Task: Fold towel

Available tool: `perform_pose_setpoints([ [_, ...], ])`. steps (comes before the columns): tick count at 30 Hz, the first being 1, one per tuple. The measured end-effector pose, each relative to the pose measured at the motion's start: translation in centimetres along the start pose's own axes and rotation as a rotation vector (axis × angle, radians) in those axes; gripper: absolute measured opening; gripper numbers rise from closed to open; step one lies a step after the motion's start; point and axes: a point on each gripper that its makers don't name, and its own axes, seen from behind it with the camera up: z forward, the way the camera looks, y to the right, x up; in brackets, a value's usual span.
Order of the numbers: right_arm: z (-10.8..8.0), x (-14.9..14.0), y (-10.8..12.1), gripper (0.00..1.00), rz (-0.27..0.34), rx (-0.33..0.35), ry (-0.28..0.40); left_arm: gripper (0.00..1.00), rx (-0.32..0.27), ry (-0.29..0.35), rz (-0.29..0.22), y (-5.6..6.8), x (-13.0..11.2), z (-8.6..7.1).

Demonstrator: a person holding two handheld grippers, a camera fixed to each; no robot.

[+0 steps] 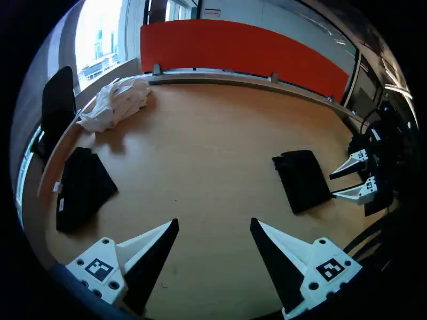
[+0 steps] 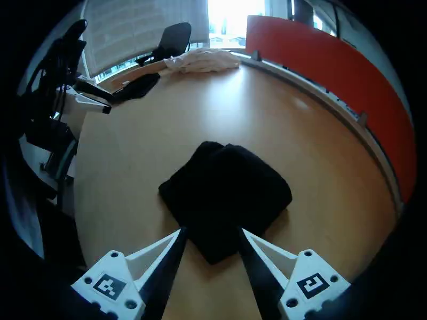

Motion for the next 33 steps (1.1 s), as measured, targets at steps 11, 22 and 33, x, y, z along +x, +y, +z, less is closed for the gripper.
perform_pose_setpoints([
  [11,-0.1,-2.9,0.4,0.70,0.011,-0.013,-0.051,1.00,-0.003,0.001,-0.004,0.2,0.1,0.1],
  [22,0.5,-5.1,0.1,0.66,0.032,-0.014,-0.096,1.00,-0.003,-0.001,-0.007,0.2,-0.2,0.1],
  [33,0.7,-5.5,0.5,0.39,0.052,-0.029,-0.100,1.00,-0.004,0.000,-0.006,0.2,-0.2,0.1],
])
